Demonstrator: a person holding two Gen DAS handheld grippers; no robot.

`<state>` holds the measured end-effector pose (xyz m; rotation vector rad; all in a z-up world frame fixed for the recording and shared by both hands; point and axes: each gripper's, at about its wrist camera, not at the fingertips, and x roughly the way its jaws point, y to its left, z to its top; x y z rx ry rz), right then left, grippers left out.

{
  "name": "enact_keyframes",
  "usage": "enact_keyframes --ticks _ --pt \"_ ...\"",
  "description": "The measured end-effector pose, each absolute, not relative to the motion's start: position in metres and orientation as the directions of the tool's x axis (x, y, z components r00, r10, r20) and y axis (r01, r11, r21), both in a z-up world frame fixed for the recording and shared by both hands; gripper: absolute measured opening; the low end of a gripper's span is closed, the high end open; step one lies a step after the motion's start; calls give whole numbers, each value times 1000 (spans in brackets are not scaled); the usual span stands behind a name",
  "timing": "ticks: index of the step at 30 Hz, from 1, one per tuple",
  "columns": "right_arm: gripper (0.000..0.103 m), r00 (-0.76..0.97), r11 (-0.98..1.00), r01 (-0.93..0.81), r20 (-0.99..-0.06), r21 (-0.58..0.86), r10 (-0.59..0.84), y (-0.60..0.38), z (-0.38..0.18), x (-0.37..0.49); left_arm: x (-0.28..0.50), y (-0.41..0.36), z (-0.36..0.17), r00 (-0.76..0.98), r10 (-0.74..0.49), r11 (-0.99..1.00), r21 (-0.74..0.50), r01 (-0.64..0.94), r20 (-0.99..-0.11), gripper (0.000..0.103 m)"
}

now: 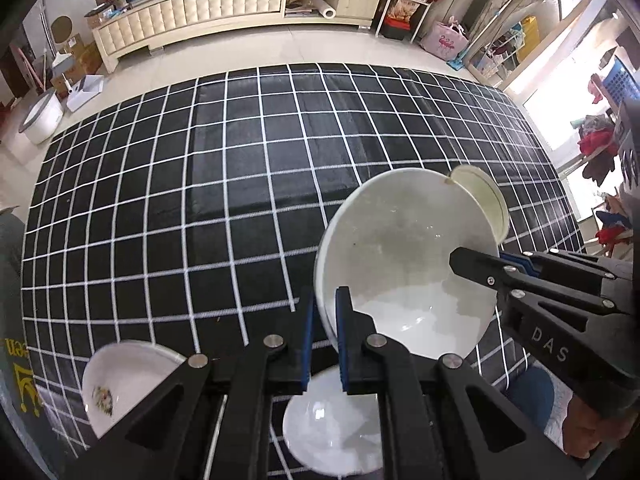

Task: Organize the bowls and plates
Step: 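Lift the cream bowl, lower it into the white bowl, open right gripper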

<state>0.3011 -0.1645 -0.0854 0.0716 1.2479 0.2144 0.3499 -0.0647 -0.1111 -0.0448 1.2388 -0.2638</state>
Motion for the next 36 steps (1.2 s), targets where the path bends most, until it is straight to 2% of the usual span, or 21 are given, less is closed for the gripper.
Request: enact_keyframes --ticks 17,36 --pt "11 246 972 -149 -946 180 213 -144 -101 249 275 -54 -122 279 -218 973 -185 138 -935 9" --pt "11 153 969 -160 -965 186 211 -134 -137 235 253 -45 -159 211 -192 979 -171 114 -959 9"
